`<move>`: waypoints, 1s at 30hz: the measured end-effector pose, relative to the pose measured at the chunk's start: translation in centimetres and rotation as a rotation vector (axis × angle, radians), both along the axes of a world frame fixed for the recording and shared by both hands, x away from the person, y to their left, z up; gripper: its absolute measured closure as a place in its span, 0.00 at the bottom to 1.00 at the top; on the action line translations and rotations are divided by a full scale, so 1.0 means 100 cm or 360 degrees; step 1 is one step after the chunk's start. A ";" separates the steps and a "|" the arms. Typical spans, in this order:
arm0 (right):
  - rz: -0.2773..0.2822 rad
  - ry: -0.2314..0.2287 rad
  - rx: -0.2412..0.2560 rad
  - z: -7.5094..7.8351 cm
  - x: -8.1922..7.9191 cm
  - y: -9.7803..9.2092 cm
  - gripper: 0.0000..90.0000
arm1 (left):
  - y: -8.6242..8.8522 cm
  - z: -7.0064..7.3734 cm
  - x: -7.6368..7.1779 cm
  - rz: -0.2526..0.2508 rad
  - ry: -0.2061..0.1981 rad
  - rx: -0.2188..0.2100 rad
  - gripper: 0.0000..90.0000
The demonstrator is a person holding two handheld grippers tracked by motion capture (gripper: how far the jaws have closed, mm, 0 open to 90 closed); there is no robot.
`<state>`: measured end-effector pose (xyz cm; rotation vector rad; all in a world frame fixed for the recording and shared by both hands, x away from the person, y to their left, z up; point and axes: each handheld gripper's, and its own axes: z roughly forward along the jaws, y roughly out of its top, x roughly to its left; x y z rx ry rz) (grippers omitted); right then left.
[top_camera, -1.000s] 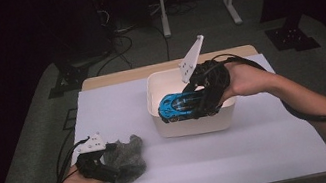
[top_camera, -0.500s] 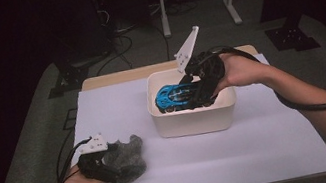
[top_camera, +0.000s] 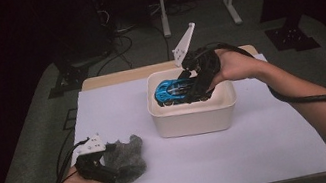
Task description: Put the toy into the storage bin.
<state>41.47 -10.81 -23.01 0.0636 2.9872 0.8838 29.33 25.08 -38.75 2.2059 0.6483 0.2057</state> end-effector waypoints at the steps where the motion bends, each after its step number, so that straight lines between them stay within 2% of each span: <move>1: 0.0000 0.0000 0.0000 0.000 0.000 0.000 0.28 | 0.000 0.000 0.000 0.0000 0.0000 0.0000 0.07; 11: -0.0039 0.0027 -0.0010 -0.016 0.018 -0.003 0.28 | 0.001 -0.001 0.000 0.0005 0.0004 -0.0003 0.07; 30: -0.0073 0.0083 -0.0024 -0.041 0.032 -0.006 0.28 | 0.001 -0.002 0.000 0.0003 0.0009 0.0015 0.07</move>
